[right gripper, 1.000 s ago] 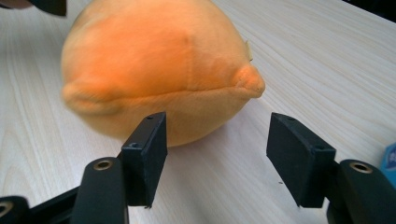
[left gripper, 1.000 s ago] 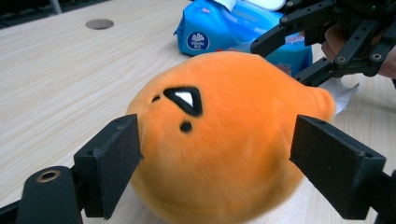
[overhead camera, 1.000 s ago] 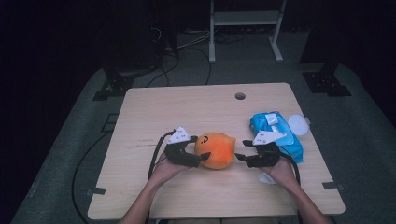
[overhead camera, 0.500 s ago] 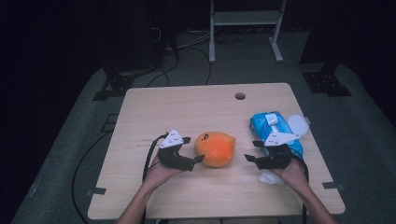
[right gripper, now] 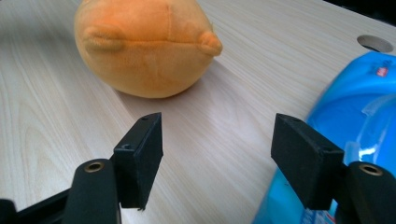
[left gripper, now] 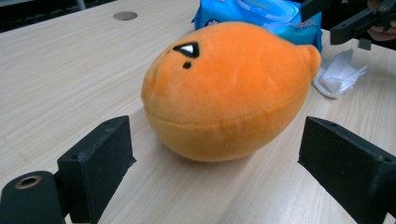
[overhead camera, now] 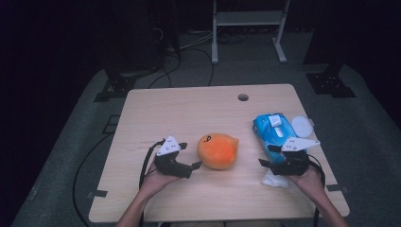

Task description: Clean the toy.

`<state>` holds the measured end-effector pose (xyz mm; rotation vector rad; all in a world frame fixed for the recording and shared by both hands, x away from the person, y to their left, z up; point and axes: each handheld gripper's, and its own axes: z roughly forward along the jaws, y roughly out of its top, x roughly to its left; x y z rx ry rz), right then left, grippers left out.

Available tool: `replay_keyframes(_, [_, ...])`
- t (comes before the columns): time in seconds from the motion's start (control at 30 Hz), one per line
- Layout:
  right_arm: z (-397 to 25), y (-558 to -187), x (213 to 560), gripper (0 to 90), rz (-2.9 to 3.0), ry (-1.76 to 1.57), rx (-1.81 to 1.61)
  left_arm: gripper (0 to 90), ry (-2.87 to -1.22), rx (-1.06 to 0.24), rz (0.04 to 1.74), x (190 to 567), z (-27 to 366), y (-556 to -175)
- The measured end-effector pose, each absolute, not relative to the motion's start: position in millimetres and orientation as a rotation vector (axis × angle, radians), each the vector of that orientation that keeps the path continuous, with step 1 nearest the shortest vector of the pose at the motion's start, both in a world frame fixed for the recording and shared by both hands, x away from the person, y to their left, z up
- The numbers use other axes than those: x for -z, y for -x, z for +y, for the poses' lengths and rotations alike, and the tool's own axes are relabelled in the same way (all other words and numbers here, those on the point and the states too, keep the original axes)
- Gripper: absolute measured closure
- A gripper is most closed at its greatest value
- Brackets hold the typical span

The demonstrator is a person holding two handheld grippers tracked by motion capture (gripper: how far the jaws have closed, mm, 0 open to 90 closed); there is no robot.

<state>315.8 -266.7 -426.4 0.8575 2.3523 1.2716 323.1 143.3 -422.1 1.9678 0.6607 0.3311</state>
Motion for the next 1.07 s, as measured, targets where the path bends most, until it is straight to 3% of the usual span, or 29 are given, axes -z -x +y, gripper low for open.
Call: replay_keyframes(1.07, [-315.8,-267.0,446.3,28.4,2.269,-0.952,-1.334,7.2,-1.955,-0.317,0.722,446.5,164.7,-290.9])
